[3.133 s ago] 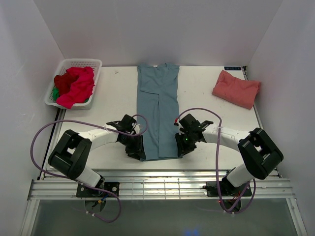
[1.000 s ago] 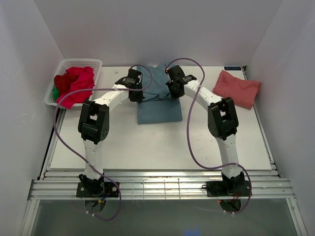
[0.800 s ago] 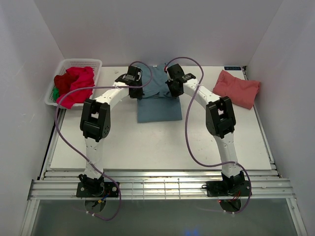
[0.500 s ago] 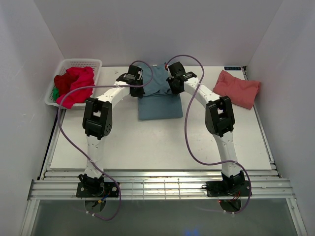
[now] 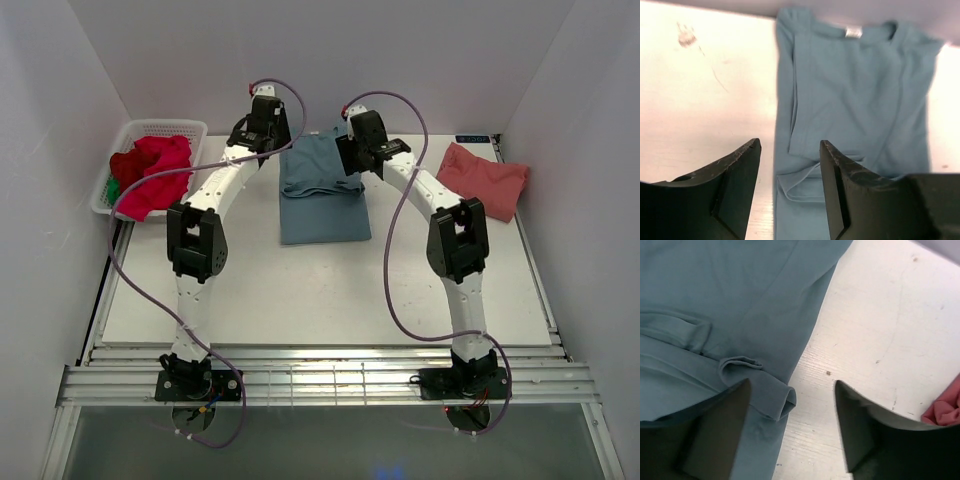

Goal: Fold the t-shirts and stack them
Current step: Fold the folded rectangular tshirt in 1/3 of the way

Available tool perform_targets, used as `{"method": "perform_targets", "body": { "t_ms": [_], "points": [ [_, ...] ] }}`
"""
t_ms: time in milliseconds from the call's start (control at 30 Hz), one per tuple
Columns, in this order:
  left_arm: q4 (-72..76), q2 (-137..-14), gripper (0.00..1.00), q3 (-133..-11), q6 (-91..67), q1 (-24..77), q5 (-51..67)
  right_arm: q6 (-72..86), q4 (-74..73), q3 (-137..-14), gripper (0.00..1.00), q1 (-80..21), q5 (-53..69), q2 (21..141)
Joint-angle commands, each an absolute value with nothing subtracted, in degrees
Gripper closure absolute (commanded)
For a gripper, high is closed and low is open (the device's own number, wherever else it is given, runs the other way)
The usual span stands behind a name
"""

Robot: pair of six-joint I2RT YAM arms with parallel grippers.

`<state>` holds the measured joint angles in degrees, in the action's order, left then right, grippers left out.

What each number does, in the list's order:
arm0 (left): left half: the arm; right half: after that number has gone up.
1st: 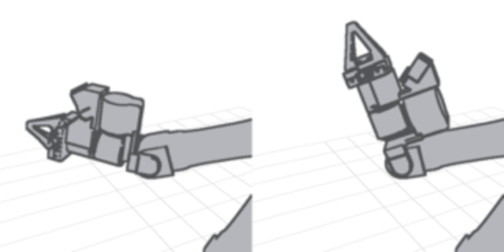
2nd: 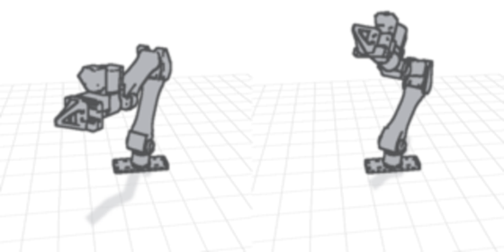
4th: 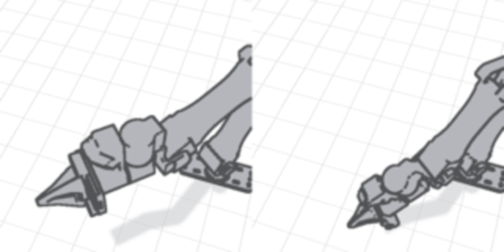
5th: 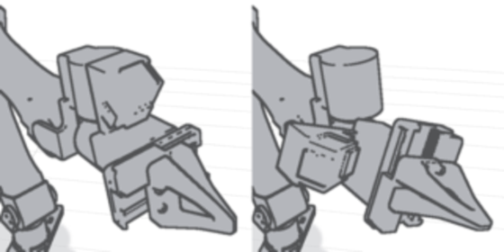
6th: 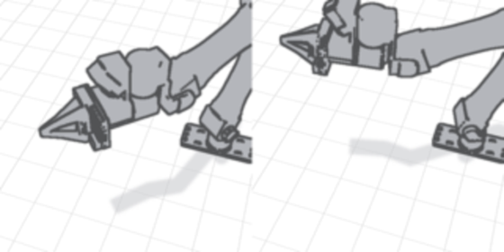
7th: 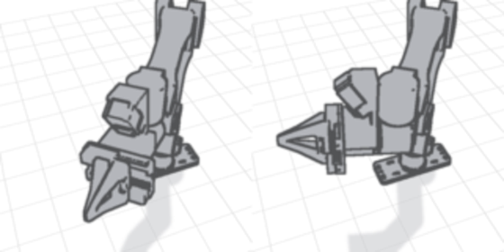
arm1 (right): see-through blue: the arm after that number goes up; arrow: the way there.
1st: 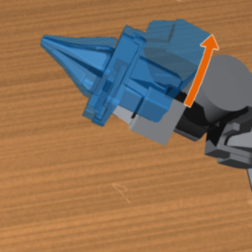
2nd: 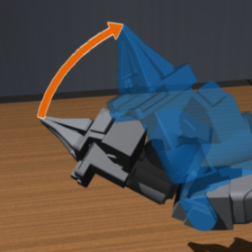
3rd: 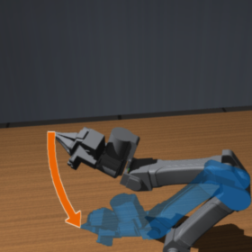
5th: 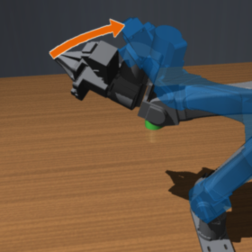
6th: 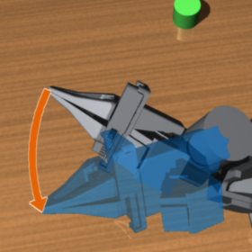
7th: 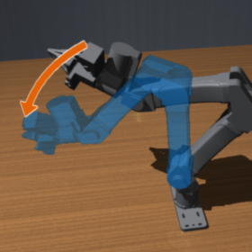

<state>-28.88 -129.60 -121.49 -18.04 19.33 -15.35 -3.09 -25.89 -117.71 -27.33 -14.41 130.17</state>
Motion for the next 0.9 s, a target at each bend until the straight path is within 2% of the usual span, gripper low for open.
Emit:
{"method": "perform_targets", "body": {
  "t_ms": [0, 33, 67, 100, 133, 200, 300, 467, 867],
  "points": [
    [-28.4, -122.4, 0.4, -121.6, -20.0, 20.4, -14.4, -1.6, -21.4, -115.0, 0.33, -27.2, -12.3, 120.0],
    [-28.0, -121.6, 0.43, -118.4, -20.3, 21.1, -12.8, -1.0, -21.9, -114.3, 0.42, -27.3, -11.3, 119.5],
    [-26.8, -120.2, 0.59, -116.5, -20.5, 22.7, -11.0, -0.4, -22.5, -113.6, 0.53, -27.2, -10.2, 118.9],
    [-26.0, -119.6, 0.77, -114.3, -21.1, 23.5, -6.5, -0.4, -23.9, -112.9, 0.83, -27.2, -7.6, 118.8],
    [-24.3, -119.2, 0.96, -109.7, -21.6, 24.3, -4.2, 1.8, -24.6, -112.2, 0.92, -27.2, -6.3, 119.0],
    [-22.4, -118.5, 1.0, -105.4, -22.3, 26.8, 3.5, 2.6, -26.4, -111.5, 0.92, -27.3, -1.0, 119.5],
    [-19.4, -118.0, 1.0, -98.5, -22.6, 29.8, 7.3, 4.4, -26.5, -108.9, 0.92, -27.2, 5.9, 119.6],
    [-18.2, -118.5, 1.0, -93.8, -23.9, 31.6, 11.4, 6.0, -27.7, -108.0, 0.92, -27.2, 11.0, 122.2],
    [-15.4, -122.1, 1.0, -85.6, -21.4, 31.9, 9.6, 7.0, -28.8, -109.9, 0.92, -27.2, 15.8, 128.9]
  ]
}}
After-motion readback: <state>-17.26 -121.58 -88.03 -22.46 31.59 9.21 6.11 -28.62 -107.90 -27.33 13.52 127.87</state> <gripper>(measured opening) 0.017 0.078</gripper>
